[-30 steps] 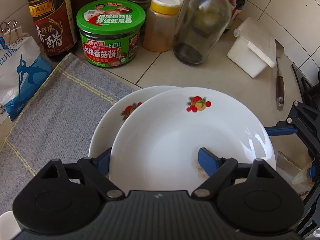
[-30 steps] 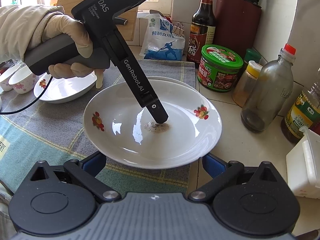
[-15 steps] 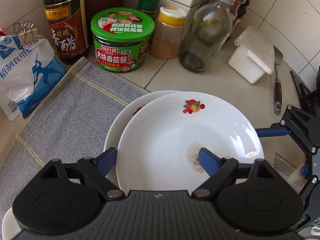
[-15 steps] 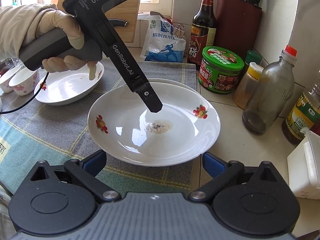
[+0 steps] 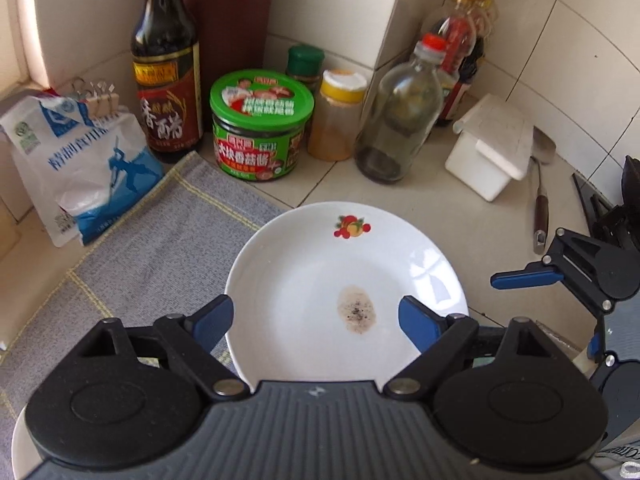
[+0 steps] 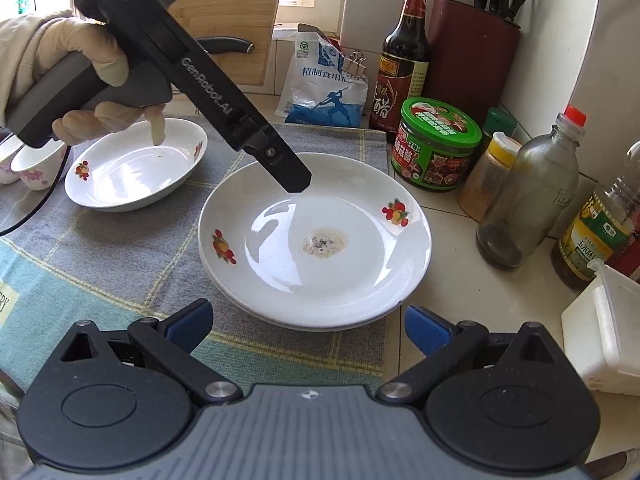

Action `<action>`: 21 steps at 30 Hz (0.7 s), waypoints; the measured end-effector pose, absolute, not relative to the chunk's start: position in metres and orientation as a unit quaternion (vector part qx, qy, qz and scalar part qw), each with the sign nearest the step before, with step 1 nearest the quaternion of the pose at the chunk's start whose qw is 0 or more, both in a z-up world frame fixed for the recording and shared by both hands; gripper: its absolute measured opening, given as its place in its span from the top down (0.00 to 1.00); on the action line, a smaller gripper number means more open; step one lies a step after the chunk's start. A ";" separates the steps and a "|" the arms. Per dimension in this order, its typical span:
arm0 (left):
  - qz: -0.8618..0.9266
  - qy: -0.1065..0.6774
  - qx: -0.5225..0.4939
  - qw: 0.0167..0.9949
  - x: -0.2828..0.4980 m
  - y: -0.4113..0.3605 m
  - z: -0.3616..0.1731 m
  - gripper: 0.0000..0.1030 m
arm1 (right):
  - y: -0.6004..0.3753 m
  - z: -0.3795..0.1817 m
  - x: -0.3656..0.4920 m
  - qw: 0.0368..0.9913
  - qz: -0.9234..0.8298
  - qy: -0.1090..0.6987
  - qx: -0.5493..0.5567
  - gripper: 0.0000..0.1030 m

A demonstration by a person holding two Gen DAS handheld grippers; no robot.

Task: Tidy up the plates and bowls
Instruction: 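Open the left tool and pull it back from the stacked plates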

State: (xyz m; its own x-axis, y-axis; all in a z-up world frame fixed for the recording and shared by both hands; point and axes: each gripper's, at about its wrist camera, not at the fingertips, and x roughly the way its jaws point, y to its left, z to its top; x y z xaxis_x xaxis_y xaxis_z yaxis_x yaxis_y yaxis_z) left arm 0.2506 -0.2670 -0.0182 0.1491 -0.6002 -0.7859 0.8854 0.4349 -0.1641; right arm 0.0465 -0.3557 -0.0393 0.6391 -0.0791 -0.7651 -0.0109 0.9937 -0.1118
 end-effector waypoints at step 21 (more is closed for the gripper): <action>-0.305 0.300 0.095 0.899 0.162 -0.120 -0.002 0.02 | -0.315 -0.017 0.063 0.935 0.023 0.354 -0.010 0.00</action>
